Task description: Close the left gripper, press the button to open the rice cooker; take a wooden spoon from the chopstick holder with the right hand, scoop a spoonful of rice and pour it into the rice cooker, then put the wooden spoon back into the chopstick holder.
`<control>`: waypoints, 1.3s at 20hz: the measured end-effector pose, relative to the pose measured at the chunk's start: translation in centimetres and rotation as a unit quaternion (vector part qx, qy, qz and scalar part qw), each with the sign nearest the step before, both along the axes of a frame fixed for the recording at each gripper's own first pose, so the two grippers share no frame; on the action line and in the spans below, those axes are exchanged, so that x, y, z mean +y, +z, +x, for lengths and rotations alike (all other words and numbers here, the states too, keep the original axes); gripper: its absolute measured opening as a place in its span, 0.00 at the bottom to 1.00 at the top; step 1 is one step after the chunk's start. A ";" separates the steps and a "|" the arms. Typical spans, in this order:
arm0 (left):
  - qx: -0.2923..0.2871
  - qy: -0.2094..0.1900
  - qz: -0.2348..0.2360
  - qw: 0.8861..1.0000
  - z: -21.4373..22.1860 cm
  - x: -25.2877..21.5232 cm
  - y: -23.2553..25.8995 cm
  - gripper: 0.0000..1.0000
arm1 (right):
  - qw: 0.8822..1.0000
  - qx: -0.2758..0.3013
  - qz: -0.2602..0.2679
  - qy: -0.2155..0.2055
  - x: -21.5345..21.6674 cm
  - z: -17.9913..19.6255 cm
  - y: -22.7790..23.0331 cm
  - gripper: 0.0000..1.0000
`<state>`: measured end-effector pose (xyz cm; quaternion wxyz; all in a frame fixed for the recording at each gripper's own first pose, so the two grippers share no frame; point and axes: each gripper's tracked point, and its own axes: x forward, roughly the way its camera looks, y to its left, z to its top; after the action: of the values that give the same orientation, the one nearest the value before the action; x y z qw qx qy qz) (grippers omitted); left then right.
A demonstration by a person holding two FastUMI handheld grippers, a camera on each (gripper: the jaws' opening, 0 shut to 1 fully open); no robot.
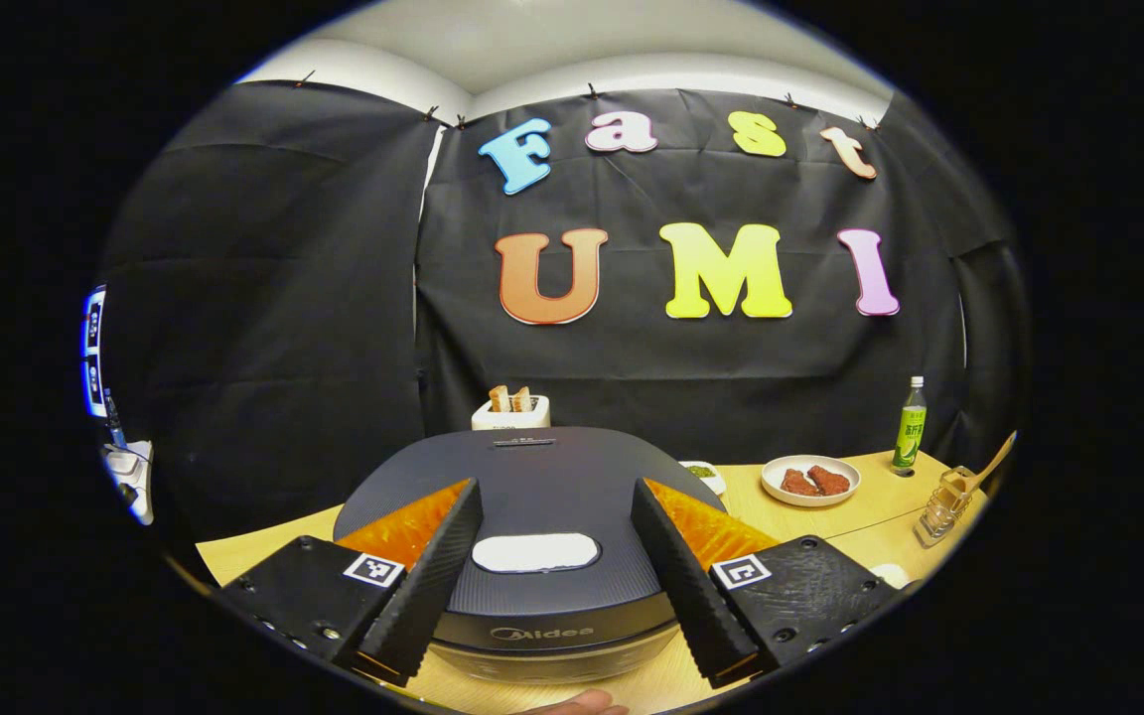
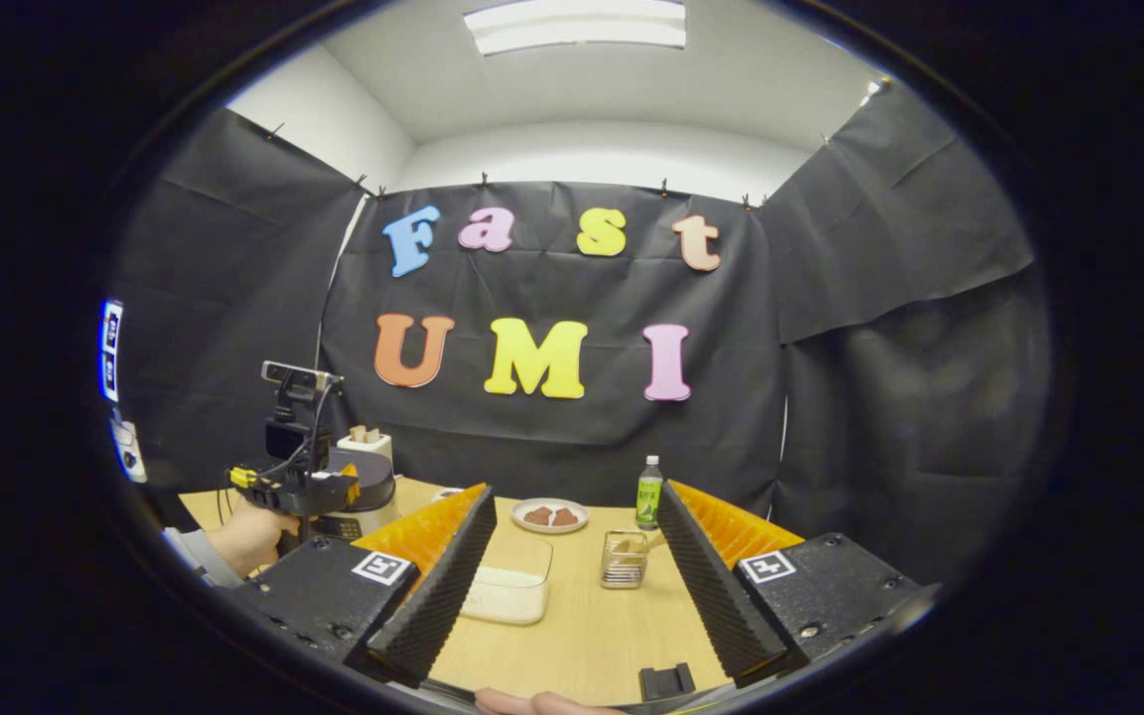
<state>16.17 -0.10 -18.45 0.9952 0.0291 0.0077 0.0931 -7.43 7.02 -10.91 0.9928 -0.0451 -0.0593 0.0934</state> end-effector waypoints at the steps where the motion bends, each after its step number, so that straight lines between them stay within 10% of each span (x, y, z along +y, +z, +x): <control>1: 0.006 0.001 0.002 1.000 0.0 -0.2 -0.1 0.97 | 1.000 0.001 0.001 -0.001 -0.1 0.2 -0.1 1.00; 26: -0.014 -0.091 0.011 0.996 -18.8 -9.1 11.5 0.95 | 0.998 0.018 0.033 -0.044 -4.4 1.1 -0.6 1.00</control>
<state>-2.66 -9.17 -6.98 0.9992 0.0389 -0.0101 0.0023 -6.36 2.59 -11.53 0.9978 -0.0132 -0.0427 0.0488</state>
